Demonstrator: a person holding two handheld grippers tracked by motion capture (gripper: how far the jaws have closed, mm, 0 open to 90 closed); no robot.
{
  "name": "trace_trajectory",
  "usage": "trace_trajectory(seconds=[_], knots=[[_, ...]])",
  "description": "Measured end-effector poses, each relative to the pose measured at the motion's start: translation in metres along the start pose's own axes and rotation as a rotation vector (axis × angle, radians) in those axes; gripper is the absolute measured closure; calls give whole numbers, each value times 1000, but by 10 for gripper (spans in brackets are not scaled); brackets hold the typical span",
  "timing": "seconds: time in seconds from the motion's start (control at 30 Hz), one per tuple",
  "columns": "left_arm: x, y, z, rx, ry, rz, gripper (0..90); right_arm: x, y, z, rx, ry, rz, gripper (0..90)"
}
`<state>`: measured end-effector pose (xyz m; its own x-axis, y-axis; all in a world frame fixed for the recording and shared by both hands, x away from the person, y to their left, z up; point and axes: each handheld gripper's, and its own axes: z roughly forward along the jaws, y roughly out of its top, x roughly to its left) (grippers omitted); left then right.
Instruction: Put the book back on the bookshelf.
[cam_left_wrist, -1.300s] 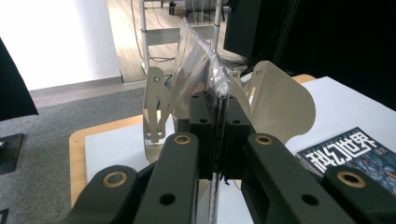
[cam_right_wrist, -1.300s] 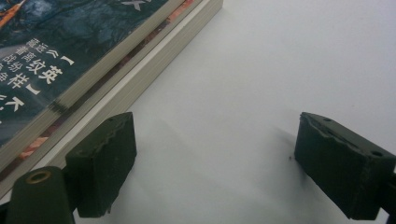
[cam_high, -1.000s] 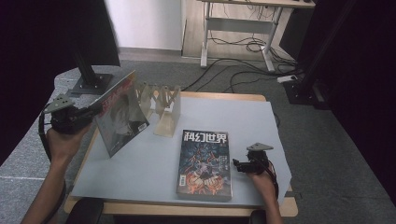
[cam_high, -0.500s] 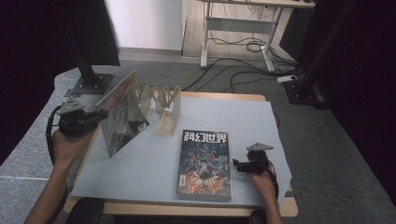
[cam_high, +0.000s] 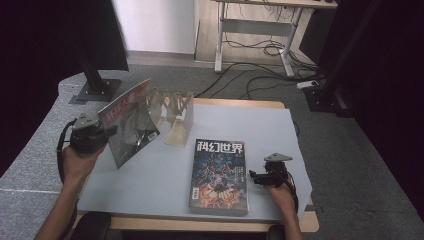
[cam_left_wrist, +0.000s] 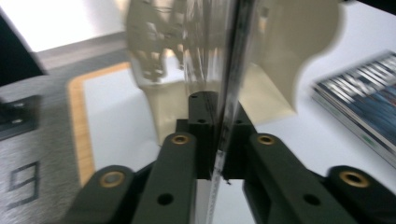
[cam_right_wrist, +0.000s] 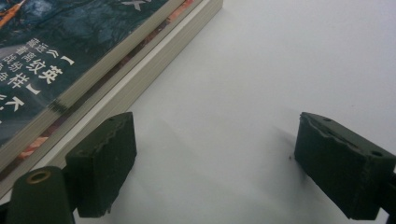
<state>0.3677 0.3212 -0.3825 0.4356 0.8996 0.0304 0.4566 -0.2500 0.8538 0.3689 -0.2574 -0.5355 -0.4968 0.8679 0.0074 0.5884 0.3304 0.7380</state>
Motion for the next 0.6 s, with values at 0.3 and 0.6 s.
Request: trace_trajectory(seconds=[0.3,0.6], knots=[[5,-10,-11,-18,-38,-14,861,0,0,0,0,0,1,124],[-2,-15,10,32,10,-1,866,0,0,0,1,0,2,124]])
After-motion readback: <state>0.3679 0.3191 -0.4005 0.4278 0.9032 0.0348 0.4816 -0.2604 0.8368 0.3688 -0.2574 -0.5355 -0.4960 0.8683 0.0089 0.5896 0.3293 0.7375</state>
